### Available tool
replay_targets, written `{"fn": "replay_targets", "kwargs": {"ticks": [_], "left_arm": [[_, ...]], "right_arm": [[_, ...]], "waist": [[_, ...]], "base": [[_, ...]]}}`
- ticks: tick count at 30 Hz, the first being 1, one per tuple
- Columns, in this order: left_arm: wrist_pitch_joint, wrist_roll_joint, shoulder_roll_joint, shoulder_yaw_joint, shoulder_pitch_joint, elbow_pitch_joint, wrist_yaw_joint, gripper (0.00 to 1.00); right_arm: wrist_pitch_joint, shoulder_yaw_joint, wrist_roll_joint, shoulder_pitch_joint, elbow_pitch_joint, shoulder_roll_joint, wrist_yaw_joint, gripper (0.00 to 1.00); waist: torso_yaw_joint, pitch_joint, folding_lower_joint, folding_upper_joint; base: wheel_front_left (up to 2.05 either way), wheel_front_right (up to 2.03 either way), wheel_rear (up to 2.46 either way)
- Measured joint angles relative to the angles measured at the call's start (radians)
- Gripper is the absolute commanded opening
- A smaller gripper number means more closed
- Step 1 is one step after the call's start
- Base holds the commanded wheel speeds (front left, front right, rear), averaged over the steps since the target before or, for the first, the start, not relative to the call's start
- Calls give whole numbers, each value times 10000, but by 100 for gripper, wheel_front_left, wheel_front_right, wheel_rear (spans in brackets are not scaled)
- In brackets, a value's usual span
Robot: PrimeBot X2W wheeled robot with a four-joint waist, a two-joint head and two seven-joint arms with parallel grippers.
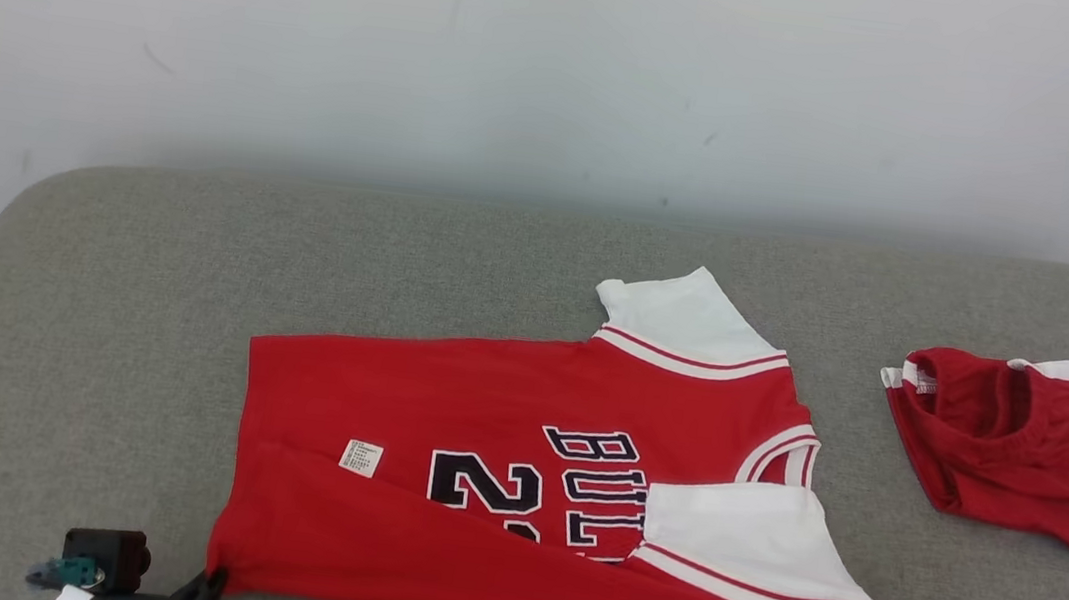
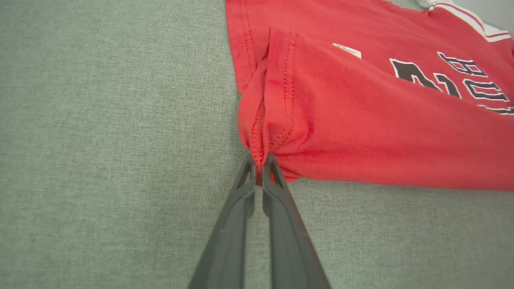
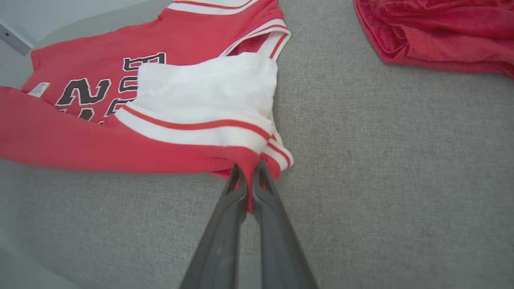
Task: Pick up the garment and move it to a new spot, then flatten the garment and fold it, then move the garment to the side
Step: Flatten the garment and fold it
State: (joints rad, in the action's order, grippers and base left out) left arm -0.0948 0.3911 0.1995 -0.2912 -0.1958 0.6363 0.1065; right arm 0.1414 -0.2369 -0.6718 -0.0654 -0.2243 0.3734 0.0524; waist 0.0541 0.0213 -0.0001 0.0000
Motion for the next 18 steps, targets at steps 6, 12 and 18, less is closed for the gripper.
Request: {"fn": "replay_targets", "kwargs": {"ticks": [6,12,18], "left_arm": [[-441,-2,192,-67,383,-261,-6,0],[-894,-6,267,-105,492,-625,-102,0],[-1202,69,263,-113,538,-792,-109,0]], "right_arm": [[491,15,-190,-692,663,69,-188,0],[976,105,-445,-1355,1388,209,-539,0],[1375,105,-472,-1355,1685,288,-809,0]], "waist": [[-136,70,1,1],[-214,53,1,0],[-245,-26,1,1]], "base": [[0,0,0],[0,0,0],[0,0,0]]}}
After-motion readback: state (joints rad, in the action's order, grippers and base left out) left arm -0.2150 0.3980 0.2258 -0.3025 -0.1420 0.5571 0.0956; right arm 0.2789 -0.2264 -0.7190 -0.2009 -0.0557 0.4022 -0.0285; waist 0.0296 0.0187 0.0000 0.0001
